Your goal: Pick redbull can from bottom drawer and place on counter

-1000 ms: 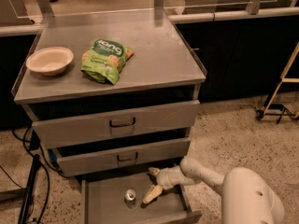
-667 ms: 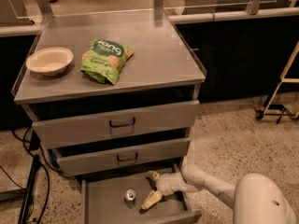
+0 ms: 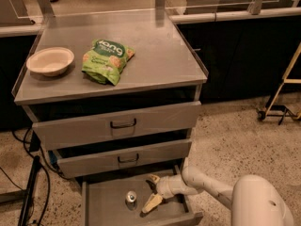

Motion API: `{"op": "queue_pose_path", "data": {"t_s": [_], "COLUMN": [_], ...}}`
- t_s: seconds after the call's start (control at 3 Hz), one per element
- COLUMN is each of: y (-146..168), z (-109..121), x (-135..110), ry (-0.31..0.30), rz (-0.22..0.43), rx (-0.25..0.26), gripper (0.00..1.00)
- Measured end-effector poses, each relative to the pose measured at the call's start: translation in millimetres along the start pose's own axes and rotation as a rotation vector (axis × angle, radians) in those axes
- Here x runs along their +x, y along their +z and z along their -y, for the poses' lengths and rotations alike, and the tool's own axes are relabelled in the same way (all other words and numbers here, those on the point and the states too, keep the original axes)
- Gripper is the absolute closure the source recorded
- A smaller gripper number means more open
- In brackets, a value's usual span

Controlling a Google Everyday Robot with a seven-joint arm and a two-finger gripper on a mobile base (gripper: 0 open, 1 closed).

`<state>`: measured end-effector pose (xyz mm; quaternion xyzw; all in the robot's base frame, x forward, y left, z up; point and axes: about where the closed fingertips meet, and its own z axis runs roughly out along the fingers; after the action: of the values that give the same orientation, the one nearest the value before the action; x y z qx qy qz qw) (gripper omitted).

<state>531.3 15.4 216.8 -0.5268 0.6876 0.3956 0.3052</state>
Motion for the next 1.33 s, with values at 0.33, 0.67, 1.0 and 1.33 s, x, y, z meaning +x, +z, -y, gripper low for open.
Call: {"op": "queue_pose_path", "data": {"t_s": [0.33,0.67,1.0,1.33], "y": [6,9,9,20], "z": [8,3,3,4], "x": [8,17,17,23], "ry": [0.002,0.006,0.006,0.014], "rz": [0.019,0.056,0.056,0.061], "rx": [0.008,0.027,0.027,0.005], "gripper": [0.00,0.00,0.00,0.00]}}
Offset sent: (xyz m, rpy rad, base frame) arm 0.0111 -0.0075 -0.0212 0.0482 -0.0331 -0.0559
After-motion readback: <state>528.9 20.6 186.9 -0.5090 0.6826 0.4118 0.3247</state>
